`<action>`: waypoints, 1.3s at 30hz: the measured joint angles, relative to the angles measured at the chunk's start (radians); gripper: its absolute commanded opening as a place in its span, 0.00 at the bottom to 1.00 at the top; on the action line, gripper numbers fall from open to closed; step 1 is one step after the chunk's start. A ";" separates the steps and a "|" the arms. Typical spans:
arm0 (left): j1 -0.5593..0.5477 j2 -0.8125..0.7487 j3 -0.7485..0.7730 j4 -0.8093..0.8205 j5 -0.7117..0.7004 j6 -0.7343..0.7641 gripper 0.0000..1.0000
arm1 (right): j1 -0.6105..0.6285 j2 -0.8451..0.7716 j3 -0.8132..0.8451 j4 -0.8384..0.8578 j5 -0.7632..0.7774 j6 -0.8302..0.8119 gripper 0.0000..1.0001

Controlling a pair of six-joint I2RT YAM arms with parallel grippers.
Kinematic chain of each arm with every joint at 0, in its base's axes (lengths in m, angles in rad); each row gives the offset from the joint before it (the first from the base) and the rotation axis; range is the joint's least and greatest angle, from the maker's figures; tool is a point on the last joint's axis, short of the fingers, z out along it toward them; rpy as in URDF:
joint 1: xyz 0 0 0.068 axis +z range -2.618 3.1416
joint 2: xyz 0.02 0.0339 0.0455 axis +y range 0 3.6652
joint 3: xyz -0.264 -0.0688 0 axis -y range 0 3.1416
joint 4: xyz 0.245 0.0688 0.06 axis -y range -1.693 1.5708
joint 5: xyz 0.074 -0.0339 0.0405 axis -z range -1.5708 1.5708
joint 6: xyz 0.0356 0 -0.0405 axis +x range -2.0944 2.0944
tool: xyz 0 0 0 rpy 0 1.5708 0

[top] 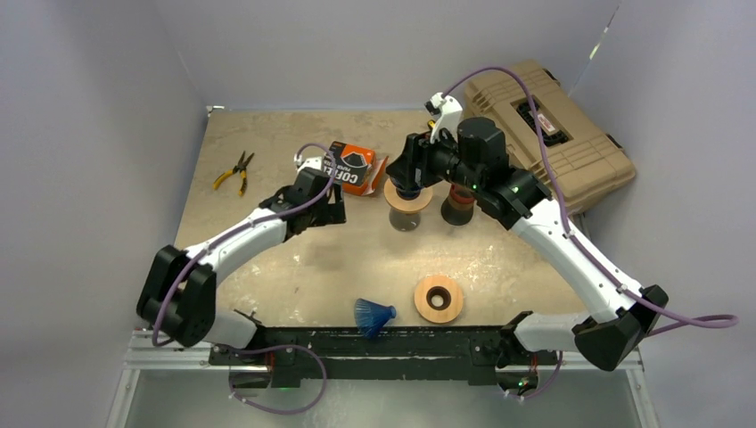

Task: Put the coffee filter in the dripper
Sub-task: Adjust the coffee filter holder at the center of the board.

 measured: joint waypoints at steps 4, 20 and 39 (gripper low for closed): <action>0.005 0.124 0.082 0.056 0.027 -0.002 0.99 | -0.009 -0.002 -0.010 0.004 -0.023 0.005 0.66; 0.225 0.550 0.458 0.170 0.223 0.117 0.91 | -0.017 -0.002 -0.035 0.008 -0.027 0.006 0.66; 0.262 0.655 0.499 0.292 0.412 0.091 0.35 | -0.021 0.011 -0.045 0.024 -0.052 0.022 0.67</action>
